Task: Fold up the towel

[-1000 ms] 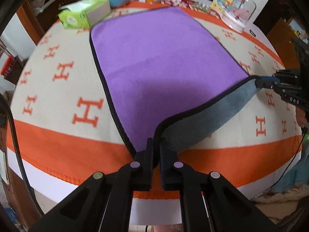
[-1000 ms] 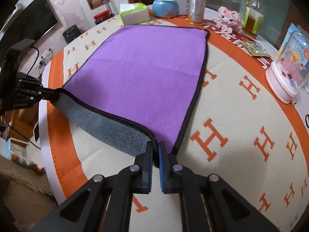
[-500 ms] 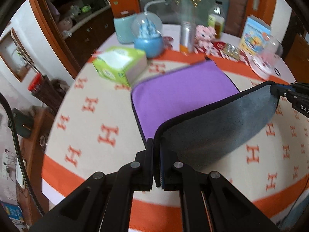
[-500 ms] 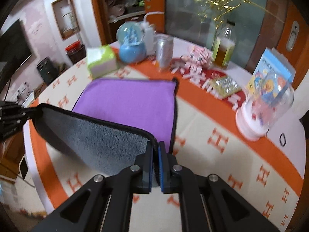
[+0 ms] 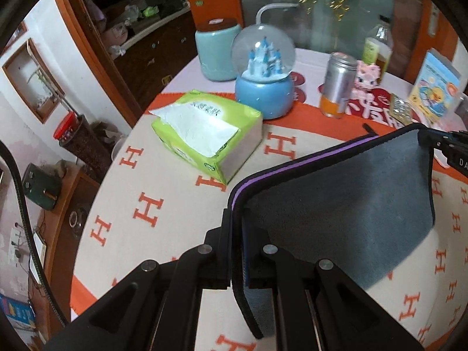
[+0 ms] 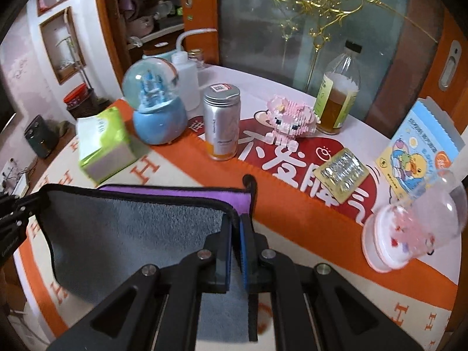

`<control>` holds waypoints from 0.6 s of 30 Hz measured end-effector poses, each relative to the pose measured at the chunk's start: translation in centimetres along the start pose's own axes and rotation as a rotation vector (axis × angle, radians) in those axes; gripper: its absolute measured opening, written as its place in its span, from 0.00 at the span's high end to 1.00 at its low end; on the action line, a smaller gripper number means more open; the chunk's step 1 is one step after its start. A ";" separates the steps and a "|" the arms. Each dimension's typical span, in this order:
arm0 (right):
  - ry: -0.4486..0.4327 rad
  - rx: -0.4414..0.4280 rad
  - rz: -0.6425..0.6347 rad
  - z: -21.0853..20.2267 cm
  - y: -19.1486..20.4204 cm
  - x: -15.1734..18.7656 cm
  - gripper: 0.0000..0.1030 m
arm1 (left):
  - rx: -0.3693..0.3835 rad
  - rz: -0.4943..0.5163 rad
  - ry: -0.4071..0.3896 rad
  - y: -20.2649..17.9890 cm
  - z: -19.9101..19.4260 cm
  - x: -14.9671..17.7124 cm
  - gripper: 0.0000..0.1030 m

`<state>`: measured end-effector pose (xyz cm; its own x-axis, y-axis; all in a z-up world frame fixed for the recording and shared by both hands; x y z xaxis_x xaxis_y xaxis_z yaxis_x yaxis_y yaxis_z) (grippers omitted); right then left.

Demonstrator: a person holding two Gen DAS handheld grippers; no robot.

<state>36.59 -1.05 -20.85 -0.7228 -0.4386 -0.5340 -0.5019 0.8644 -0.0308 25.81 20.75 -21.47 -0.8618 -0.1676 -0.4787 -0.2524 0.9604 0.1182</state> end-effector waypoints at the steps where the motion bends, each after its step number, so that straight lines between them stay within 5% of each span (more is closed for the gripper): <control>1: 0.009 0.008 -0.001 0.8 0.1 -0.2 0.95 | -0.003 -0.004 0.007 0.1 0.7 -0.1 0.97; 18: 0.101 0.048 0.011 8.5 0.0 -0.4 0.95 | -0.002 -0.021 0.105 -0.3 9.1 -0.9 0.97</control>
<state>40.91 1.21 -27.86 -0.7735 -0.4497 -0.4467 -0.4721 0.8790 -0.0674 30.71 22.64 -29.02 -0.8978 -0.2100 -0.3872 -0.2717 0.9559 0.1114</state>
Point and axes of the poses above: each gripper's, at about its wrist camera, not at the fingertips, and z roughly the way its jaws point, y to its left, x to its underside, the point moved 7 cm from there along z, roughly the way its jaws point
